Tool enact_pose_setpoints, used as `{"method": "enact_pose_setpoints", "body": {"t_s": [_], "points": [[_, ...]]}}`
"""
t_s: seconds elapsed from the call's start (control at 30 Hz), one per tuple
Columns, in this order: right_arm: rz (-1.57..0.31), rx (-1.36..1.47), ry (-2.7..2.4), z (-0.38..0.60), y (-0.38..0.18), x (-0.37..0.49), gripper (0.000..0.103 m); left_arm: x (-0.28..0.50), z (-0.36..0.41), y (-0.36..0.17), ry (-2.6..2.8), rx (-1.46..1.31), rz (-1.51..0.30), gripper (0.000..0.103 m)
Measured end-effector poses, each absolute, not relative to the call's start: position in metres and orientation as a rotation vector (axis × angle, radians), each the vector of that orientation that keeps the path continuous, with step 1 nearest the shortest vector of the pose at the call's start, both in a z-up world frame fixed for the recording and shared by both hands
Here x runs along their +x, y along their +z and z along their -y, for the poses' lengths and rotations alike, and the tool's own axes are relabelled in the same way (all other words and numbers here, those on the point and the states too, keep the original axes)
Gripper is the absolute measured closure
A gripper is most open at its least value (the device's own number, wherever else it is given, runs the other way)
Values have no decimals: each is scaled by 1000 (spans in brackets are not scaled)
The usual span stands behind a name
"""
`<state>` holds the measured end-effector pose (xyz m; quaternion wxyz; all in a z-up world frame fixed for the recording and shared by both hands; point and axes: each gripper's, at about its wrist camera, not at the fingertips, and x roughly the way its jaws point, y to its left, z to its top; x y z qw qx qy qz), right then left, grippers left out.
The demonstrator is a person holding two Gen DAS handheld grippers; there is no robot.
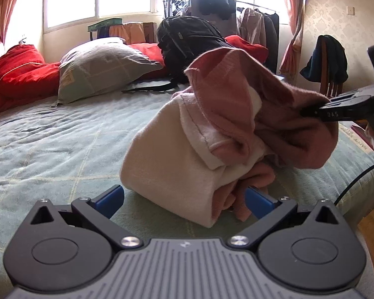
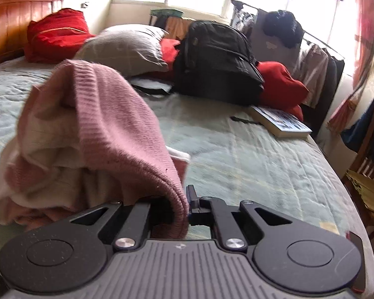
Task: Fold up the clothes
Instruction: 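Lift the pink knit with the right gripper while the left gripper closes on the cardigan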
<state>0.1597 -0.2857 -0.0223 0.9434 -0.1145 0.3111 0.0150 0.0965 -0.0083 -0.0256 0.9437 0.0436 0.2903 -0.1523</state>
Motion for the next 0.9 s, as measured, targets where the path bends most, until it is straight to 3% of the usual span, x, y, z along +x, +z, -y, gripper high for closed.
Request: {"method": "enact_pose_setpoints", "body": {"t_s": [0.53,0.9], "points": [[-649,-203,65,295,-35,157,91,103,43,-2,-483,110,-462,1],[-648,-178,78,299,-37,154,91,168,79,-15,-621,153,-451,1]]}}
